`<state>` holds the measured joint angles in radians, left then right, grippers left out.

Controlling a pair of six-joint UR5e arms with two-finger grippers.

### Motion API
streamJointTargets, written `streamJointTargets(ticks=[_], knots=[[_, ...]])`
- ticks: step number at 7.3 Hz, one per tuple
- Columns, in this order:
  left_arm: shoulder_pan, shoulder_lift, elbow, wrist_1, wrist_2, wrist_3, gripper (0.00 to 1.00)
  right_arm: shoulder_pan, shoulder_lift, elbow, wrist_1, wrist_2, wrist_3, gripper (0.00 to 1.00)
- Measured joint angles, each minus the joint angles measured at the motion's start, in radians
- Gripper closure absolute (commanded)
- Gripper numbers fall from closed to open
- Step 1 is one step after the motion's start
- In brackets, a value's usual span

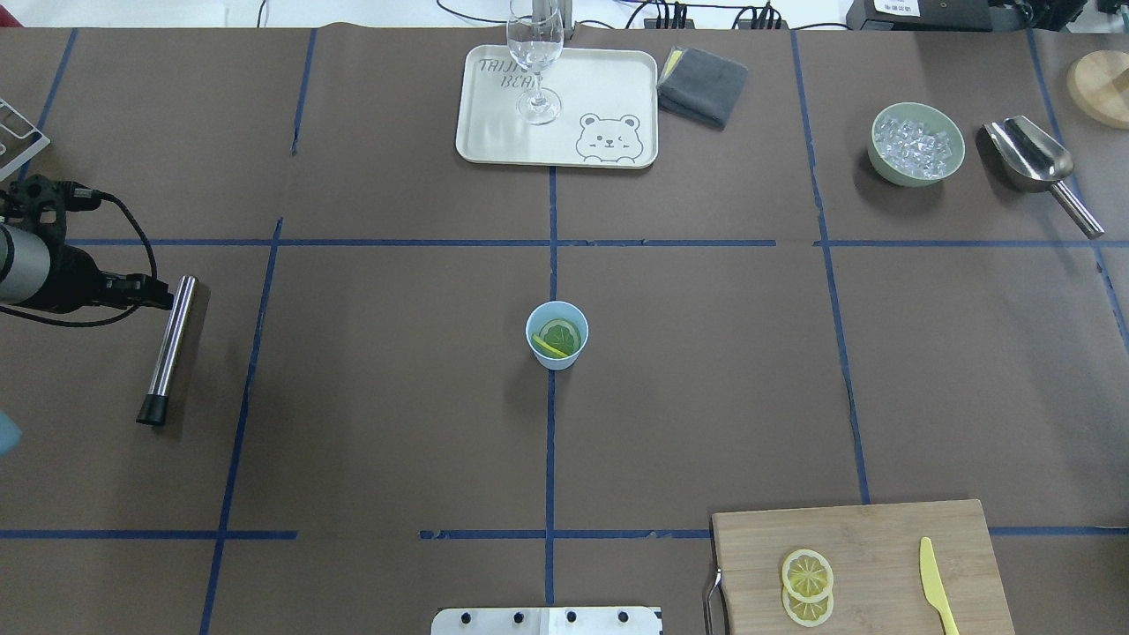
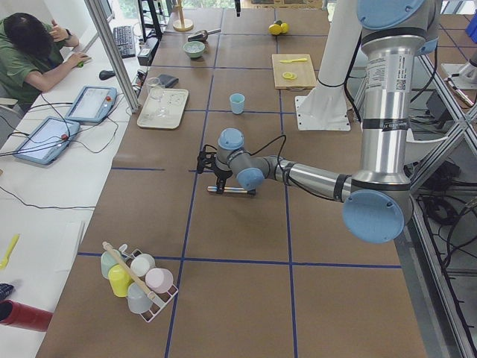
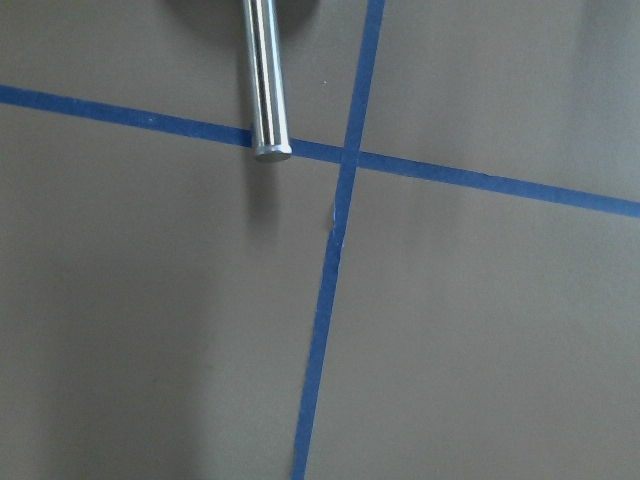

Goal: Squeeze lemon into cup
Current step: 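Move the left gripper down over the steel muddler rod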

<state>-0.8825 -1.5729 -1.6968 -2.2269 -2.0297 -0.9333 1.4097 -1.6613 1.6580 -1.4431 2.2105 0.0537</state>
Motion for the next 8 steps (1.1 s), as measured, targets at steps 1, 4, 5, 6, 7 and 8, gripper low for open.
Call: streamJointTargets(ticks=[1, 4, 5, 6, 7, 8], knots=[[0.014, -0.015, 0.023, 0.001, 0.012, 0.001, 0.33, 0.000, 0.000, 0.001, 0.001, 0.000, 0.000, 0.00], [0.043, -0.041, 0.062, 0.002, 0.026, 0.004, 0.33, 0.001, 0.000, 0.002, 0.001, 0.000, -0.001, 0.00], [0.053, -0.046, 0.067, 0.001, 0.026, 0.004, 0.34, 0.001, 0.000, 0.002, 0.001, 0.000, -0.001, 0.00], [0.061, -0.051, 0.070, 0.001, 0.027, 0.004, 0.40, 0.002, 0.000, 0.002, 0.001, 0.000, -0.001, 0.00], [0.066, -0.054, 0.071, 0.002, 0.028, 0.004, 0.49, 0.002, 0.001, 0.002, 0.001, 0.000, -0.001, 0.00], [0.068, -0.054, 0.074, 0.002, 0.037, 0.004, 0.67, 0.002, 0.001, 0.002, 0.001, 0.000, -0.002, 0.00]])
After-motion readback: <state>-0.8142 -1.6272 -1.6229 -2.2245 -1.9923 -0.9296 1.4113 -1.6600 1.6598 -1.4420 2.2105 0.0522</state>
